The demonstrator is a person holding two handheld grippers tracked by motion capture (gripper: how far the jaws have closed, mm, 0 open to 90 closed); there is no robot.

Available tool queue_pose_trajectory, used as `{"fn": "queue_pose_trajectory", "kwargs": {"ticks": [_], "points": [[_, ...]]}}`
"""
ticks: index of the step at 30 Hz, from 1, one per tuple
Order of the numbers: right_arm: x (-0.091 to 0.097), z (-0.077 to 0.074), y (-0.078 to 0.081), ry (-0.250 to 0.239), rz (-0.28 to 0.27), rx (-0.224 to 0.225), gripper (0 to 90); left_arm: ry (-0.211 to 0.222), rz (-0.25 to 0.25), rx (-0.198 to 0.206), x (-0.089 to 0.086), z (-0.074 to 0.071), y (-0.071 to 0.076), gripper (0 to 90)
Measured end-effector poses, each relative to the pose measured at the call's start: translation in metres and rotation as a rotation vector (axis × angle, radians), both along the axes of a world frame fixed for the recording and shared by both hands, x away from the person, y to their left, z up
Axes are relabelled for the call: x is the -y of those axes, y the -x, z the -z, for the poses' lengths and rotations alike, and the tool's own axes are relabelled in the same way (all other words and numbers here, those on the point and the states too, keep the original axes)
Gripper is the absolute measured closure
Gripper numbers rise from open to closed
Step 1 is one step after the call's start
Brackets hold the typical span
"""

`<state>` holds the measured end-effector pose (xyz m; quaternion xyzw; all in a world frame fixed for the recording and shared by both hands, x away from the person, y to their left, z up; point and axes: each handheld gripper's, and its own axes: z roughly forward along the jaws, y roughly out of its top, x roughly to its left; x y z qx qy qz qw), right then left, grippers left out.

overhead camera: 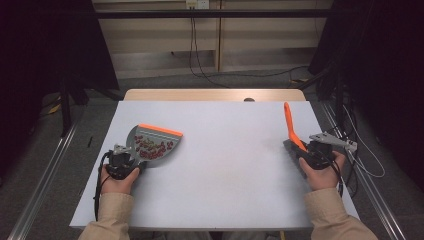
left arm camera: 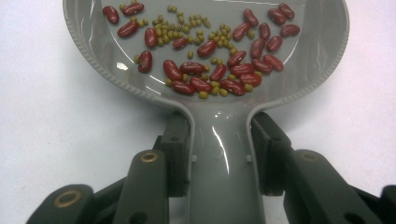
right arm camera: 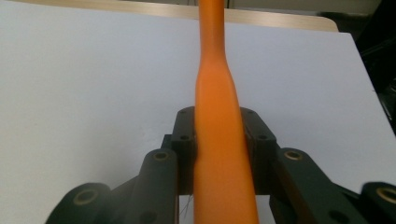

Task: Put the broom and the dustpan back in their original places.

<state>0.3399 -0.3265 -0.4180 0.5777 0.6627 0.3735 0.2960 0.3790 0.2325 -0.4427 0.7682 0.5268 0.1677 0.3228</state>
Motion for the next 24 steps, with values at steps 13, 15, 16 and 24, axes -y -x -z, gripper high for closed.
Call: {"fn": "queue_pose_trajectory", "kwargs": {"ticks": [13,15,16,24], "points": [[-0.014,0.013,0.000,0.060,0.011,-0.026,69.2,0.051,0.002,0.018,0.006,-0.002,0.007,57.7],[-0.018,0.013,0.000,0.033,-0.006,-0.027,68.3,0.067,0.015,0.015,0.009,-0.001,0.008,57.2],[-0.021,0.013,0.000,0.035,-0.007,-0.026,67.6,0.075,0.018,0.016,0.010,-0.001,0.009,56.0],[-0.039,0.014,0.002,-0.125,-0.106,-0.023,56.7,0.125,0.072,0.032,0.021,-0.004,0.019,41.8]]}}
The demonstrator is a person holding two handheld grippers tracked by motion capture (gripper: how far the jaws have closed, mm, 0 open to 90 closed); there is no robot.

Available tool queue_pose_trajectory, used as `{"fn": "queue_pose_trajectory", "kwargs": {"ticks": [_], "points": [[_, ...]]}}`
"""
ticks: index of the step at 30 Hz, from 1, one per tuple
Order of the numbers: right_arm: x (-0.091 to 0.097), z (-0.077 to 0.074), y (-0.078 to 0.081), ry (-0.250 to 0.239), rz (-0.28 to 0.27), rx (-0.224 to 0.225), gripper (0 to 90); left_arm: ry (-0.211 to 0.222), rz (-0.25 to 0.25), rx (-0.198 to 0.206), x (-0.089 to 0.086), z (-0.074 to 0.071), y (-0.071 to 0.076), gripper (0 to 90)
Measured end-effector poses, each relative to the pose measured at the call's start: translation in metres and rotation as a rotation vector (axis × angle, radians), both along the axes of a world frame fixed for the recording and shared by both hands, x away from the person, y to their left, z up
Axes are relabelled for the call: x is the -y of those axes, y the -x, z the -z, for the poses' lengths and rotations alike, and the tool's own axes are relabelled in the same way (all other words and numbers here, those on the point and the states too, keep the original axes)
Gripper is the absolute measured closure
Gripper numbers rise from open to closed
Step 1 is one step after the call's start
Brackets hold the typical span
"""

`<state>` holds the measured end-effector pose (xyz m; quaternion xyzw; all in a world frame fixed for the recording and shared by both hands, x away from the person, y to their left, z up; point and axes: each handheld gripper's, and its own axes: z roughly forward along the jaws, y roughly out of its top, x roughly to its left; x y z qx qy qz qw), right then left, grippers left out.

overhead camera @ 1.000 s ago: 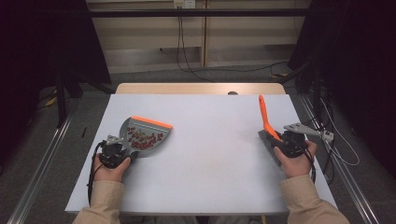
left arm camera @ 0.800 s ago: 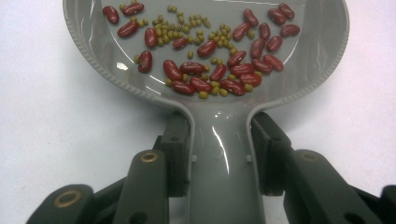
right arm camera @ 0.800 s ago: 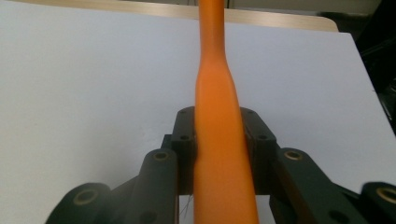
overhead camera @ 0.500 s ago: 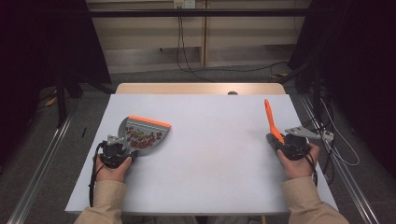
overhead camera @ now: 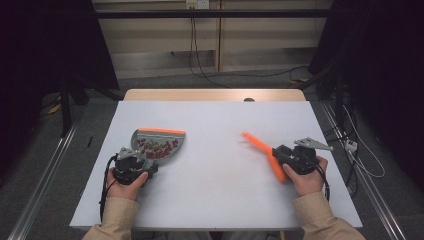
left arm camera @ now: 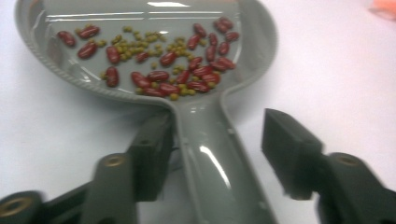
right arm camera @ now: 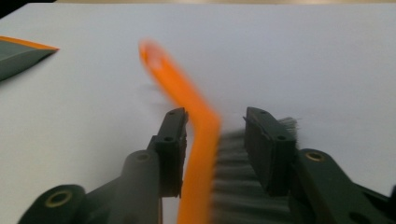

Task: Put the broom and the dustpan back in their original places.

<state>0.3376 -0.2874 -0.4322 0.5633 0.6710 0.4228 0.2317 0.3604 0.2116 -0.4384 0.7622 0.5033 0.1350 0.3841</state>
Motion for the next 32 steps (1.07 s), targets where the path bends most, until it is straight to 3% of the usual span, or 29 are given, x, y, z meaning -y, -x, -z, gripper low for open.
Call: {"fn": "queue_pose_trajectory", "kwargs": {"ticks": [3,9,18,27,32], "points": [[-0.002,-0.002,0.002,-0.041,-0.032,0.009,49.4,0.023,0.022,0.014,-0.001,-0.001,0.004,37.0],[-0.002,0.000,0.009,-0.046,-0.092,0.002,40.4,0.045,0.064,0.089,-0.004,-0.005,0.012,19.7],[0.005,-0.002,0.027,-0.053,-0.142,0.040,34.8,0.097,0.135,0.210,-0.012,-0.012,0.023,11.0],[0.007,0.003,0.045,-0.041,-0.178,0.052,32.6,0.111,0.207,0.200,-0.012,-0.010,0.030,10.4],[0.007,0.004,0.049,-0.043,-0.190,0.051,32.3,0.120,0.205,0.204,-0.012,-0.009,0.029,9.9]]}}
